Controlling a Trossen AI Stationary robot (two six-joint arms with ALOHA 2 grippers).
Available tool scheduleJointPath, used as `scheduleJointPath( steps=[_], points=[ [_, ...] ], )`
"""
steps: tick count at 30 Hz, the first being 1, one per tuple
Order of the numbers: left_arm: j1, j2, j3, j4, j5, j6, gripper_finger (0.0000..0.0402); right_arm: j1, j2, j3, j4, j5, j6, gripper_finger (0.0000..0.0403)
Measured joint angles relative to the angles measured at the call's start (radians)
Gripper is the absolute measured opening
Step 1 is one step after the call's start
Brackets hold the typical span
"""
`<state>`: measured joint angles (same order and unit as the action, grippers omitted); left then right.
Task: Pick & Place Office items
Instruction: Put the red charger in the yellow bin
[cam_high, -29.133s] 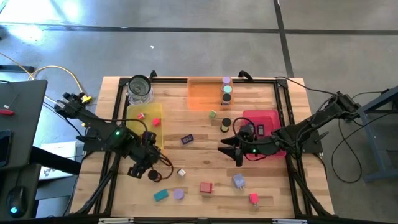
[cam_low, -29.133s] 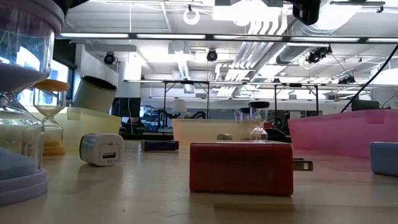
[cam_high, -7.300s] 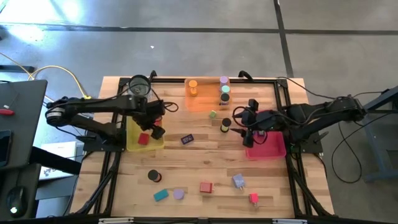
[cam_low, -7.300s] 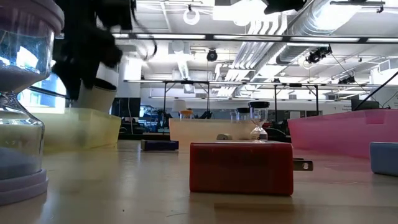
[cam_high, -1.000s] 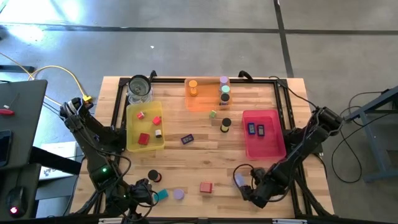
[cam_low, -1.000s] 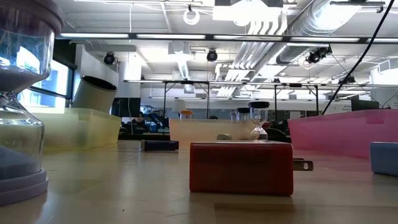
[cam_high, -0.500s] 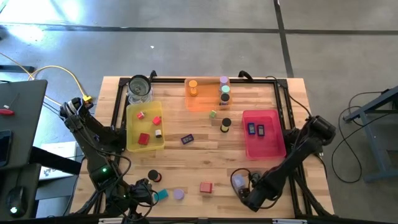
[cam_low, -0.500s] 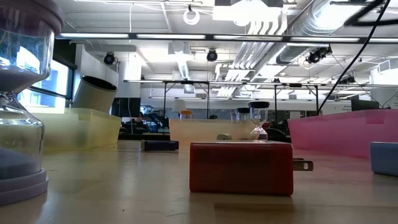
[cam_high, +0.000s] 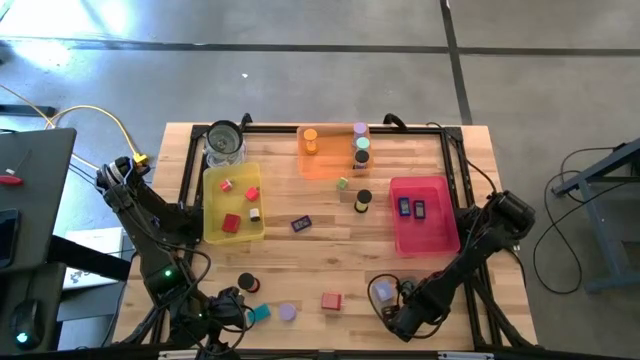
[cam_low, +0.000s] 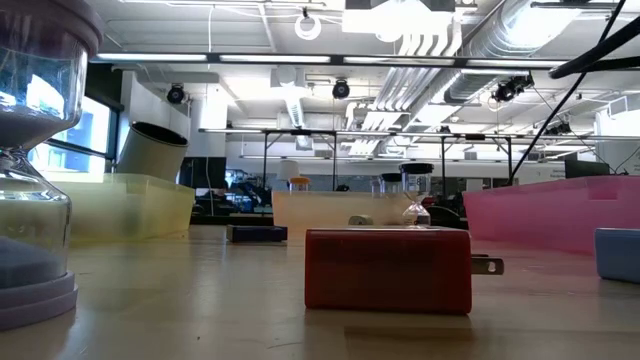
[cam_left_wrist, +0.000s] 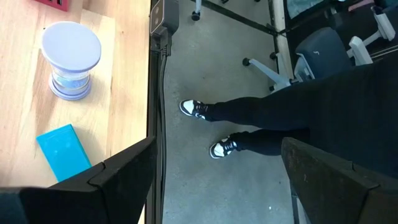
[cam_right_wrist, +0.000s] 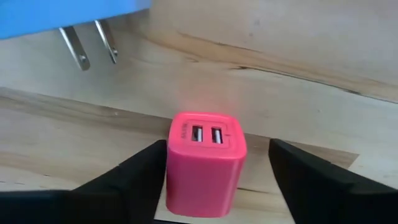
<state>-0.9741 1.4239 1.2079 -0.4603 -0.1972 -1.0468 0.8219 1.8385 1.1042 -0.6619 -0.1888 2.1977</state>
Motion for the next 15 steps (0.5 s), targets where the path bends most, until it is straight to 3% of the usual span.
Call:
scheduleJointPath(
  steps=[8, 15],
  points=[
    [0.0, 0.0, 0.0, 0.0, 0.0, -0.005, 0.0335, 0.0, 0.0, 0.0, 0.02, 0.004, -0.045, 0.0138],
    [0.0, 0.0, 0.0, 0.0, -0.016, -0.006, 0.0335, 0.001, -0.007, 0.0, 0.031, 0.041, -0.109, 0.0134]
  ],
)
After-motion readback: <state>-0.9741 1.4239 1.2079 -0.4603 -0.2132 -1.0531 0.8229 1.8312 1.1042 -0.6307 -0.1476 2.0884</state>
